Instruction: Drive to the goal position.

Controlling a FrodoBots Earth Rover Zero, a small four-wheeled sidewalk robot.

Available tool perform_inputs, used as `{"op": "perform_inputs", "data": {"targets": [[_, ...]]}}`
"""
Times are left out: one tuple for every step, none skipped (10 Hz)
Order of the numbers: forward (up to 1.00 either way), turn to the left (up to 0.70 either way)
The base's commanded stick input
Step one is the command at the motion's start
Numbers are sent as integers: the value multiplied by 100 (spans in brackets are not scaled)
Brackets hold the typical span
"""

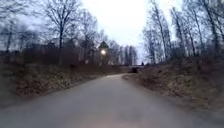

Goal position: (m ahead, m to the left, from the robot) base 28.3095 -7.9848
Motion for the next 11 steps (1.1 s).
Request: {"op": "perform_inputs", "data": {"targets": [[100, 0], [100, 0], [100, 0], [100, 0], [100, 0], [100, 0], [100, 0], [100, 0], [100, 0], [100, 0], [100, 0]]}}
